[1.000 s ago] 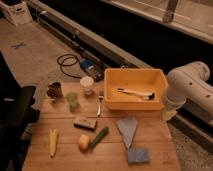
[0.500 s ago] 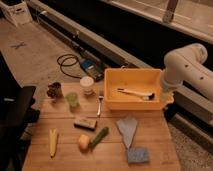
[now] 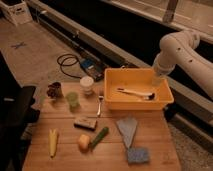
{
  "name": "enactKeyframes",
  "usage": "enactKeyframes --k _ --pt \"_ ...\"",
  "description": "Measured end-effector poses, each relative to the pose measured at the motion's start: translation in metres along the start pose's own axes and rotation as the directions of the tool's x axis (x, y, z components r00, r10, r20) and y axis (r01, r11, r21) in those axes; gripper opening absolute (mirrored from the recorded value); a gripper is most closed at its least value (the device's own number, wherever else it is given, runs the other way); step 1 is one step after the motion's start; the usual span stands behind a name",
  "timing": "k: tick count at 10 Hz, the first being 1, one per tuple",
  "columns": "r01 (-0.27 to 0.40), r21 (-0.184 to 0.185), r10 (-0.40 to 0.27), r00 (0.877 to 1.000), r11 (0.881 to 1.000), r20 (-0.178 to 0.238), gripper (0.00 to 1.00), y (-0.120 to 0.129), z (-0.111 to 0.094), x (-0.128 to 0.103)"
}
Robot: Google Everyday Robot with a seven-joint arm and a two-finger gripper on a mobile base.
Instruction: Place brush in paper cup
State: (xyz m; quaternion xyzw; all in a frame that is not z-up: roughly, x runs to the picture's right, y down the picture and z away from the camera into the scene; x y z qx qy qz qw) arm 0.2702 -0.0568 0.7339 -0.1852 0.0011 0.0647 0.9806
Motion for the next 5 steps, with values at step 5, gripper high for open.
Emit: enactKeyframes --k 5 --pt "-0.023 0.059 0.022 1.000 0.998 0.013 0.65 -0.016 0.014 0.000"
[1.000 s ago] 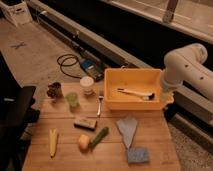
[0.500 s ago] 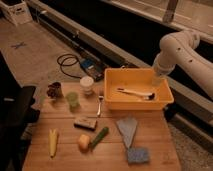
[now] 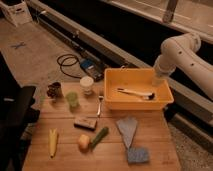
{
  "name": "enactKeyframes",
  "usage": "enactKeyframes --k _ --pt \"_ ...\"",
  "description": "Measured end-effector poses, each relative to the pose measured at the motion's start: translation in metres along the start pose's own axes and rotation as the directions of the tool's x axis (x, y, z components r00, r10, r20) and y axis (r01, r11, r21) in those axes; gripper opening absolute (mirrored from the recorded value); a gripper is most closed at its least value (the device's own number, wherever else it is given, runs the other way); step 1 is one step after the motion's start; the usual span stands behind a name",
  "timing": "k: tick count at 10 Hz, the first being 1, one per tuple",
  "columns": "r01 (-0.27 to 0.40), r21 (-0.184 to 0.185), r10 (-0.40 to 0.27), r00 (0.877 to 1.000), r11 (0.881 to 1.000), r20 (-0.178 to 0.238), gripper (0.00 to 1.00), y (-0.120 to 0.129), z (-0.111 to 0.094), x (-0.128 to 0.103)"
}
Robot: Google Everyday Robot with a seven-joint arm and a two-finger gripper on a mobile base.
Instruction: Place brush in paper cup
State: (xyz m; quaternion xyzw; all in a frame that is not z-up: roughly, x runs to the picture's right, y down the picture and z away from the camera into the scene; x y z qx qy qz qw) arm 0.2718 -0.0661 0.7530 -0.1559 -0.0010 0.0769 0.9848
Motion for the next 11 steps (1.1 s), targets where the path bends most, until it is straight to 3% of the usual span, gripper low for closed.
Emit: enactKeyframes --k 3,7,8,10,11 --pt "-0.013 0.046 0.012 1.000 0.999 0.021 0.65 -0.036 0.030 -0.016" --pt "-0.049 0.049 0.047 0.998 0.998 0.038 0.65 -0.041 0.055 -0.022" --pt "-0.052 0.034 0.050 0.998 0.998 0.047 0.65 -0.038 0.064 -0.026" --pt "-0.052 -0.047 0.056 0.995 0.998 0.080 0.65 -0.017 0.088 -0.036" --pt "-0.050 -0.061 0.055 0.994 0.997 0.090 0.65 -0.014 0.091 -0.039"
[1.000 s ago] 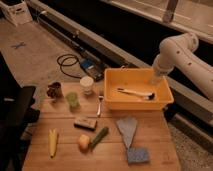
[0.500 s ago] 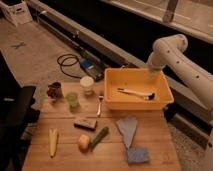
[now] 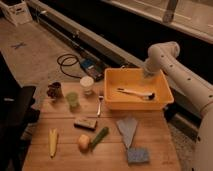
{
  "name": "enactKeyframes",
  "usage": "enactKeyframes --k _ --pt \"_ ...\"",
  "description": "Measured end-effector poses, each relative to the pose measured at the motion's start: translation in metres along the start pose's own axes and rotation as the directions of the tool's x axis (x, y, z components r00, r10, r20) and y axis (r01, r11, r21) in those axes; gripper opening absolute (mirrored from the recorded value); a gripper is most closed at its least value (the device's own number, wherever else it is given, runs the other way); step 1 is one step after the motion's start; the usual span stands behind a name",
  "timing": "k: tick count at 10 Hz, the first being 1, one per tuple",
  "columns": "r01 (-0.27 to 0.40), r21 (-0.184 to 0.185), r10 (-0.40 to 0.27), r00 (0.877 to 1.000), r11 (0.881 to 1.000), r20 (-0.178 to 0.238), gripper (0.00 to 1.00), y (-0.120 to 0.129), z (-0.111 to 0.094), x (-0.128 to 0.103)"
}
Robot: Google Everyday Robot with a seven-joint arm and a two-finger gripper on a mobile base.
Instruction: Place brush in paper cup
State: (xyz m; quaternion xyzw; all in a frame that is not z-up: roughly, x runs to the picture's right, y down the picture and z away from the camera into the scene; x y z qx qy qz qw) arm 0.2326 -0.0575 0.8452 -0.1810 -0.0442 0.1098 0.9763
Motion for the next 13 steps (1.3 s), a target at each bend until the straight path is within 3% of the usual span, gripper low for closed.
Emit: enactKeyframes --k 4,6,10,13 --pt "0.002 0.001 -0.002 1.000 1.000 -0.003 0.65 0.000 -0.001 0.001" --pt "0.046 0.021 -0.045 0.998 0.999 -0.052 0.65 0.003 0.006 -0.005" --pt "0.031 -0.044 -0.033 0.998 0.999 -0.060 0.65 0.021 0.054 -0.007" --pt "-0.002 -0.132 -0.006 0.998 0.991 -0.056 0.65 0.033 0.096 -0.008"
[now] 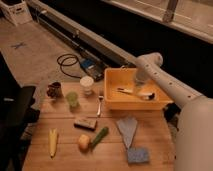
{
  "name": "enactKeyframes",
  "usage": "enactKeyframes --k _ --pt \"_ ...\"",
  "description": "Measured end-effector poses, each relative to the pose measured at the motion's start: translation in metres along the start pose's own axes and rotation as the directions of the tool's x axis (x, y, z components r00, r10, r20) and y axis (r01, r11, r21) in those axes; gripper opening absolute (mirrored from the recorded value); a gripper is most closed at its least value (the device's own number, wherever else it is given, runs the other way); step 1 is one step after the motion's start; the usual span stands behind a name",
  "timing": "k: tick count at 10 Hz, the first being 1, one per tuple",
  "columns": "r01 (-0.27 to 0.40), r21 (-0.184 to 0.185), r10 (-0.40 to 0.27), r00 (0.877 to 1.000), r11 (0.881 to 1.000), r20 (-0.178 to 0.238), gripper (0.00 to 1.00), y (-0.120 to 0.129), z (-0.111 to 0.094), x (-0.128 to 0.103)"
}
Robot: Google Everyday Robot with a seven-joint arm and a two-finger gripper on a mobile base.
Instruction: Place brush in paper cup
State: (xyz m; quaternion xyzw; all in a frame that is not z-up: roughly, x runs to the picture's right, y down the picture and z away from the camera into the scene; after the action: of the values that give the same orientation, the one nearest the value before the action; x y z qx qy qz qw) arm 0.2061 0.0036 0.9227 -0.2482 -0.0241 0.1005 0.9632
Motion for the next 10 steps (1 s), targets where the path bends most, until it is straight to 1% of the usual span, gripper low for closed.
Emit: enactKeyframes --k 1,2,4,5,6,7,8,9,10 --pt "-0.018 -0.023 0.018 1.000 1.000 0.004 0.65 0.001 0.009 0.002" --pt "-0.042 -0.054 0.043 0.999 0.998 0.010 0.65 0.003 0.021 0.003" --pt "-0.087 -0.111 0.090 0.996 0.990 0.018 0.65 0.009 0.043 0.008" --pt "-0.125 -0.144 0.131 0.991 0.982 0.033 0.65 0.011 0.055 0.012" --pt "-0.176 -0.180 0.188 0.981 0.968 0.050 0.64 0.014 0.065 0.022" --pt "-0.203 -0.197 0.221 0.973 0.959 0.072 0.60 0.015 0.068 0.026" --pt "-0.230 -0.212 0.256 0.961 0.950 0.103 0.49 0.015 0.069 0.030" --pt "-0.232 -0.210 0.257 0.961 0.950 0.100 0.37 0.015 0.068 0.032" --pt "-0.229 -0.209 0.254 0.962 0.951 0.099 0.27 0.015 0.068 0.031"
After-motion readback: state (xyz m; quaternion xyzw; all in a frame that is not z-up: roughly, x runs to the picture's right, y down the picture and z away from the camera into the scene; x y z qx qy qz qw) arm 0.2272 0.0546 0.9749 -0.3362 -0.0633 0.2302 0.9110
